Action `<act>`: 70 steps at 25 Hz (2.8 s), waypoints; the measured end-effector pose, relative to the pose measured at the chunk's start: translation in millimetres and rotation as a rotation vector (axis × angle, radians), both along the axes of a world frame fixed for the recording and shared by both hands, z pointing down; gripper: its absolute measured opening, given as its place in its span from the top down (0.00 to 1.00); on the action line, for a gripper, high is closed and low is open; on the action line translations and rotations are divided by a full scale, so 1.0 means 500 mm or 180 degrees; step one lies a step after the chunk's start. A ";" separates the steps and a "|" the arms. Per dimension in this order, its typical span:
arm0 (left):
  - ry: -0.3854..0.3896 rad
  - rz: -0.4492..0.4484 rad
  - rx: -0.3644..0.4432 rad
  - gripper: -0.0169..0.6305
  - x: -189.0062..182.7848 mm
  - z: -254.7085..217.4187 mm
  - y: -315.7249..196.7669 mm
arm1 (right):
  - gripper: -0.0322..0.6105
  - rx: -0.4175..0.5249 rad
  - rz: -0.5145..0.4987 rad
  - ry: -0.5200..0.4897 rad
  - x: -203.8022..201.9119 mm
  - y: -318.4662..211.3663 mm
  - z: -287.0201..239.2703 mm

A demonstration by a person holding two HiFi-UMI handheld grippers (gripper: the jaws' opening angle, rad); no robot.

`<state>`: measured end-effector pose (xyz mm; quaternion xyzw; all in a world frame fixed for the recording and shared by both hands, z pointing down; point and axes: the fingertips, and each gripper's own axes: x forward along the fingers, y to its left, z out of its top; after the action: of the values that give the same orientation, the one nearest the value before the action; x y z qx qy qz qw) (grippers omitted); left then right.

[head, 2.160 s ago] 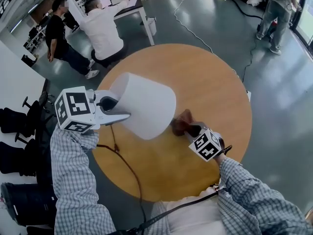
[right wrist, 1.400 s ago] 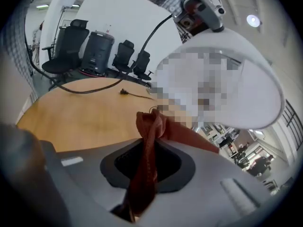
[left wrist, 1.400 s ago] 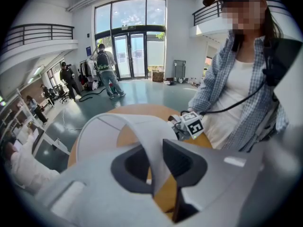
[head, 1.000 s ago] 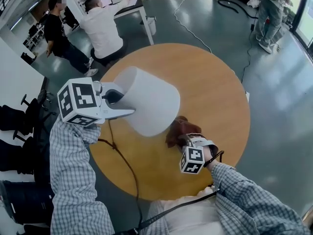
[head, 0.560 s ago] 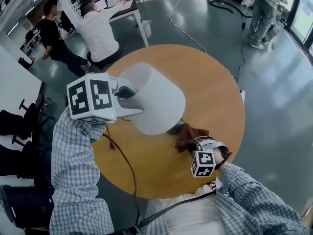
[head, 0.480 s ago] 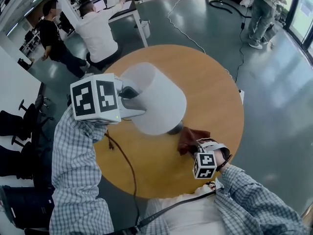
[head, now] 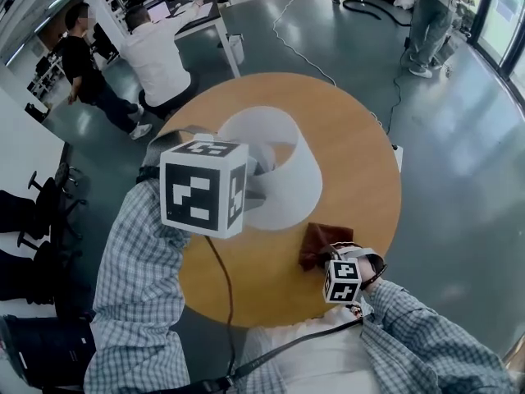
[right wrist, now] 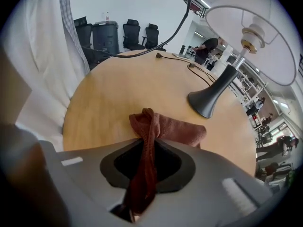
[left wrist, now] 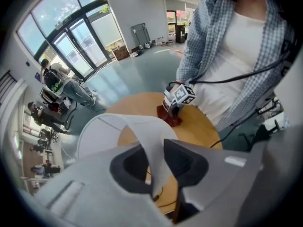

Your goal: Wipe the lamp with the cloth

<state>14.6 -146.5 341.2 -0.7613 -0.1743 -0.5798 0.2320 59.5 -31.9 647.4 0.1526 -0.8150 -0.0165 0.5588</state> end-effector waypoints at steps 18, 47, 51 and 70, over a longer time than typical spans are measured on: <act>0.0074 0.0104 0.0321 0.77 0.003 0.015 0.030 | 0.85 -0.0083 0.0048 0.0027 -0.003 -0.006 0.001; 0.3331 -0.2273 0.0185 0.49 -0.265 -0.103 -0.001 | 0.68 -0.0350 0.0280 -0.0208 -0.003 0.003 0.001; 0.3304 -0.2670 -0.0120 0.49 -0.293 0.007 0.026 | 0.47 -0.0562 0.0487 -0.0514 -0.014 0.012 -0.014; 0.3645 -0.2568 -0.0777 0.88 -0.060 0.196 0.167 | 0.95 0.0272 0.1705 -0.3079 -0.065 -0.071 -0.351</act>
<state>-15.4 -62.9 439.2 -0.9721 0.2069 -0.1056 -0.0325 27.1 -67.5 471.8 0.3672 -0.9100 0.1652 0.0987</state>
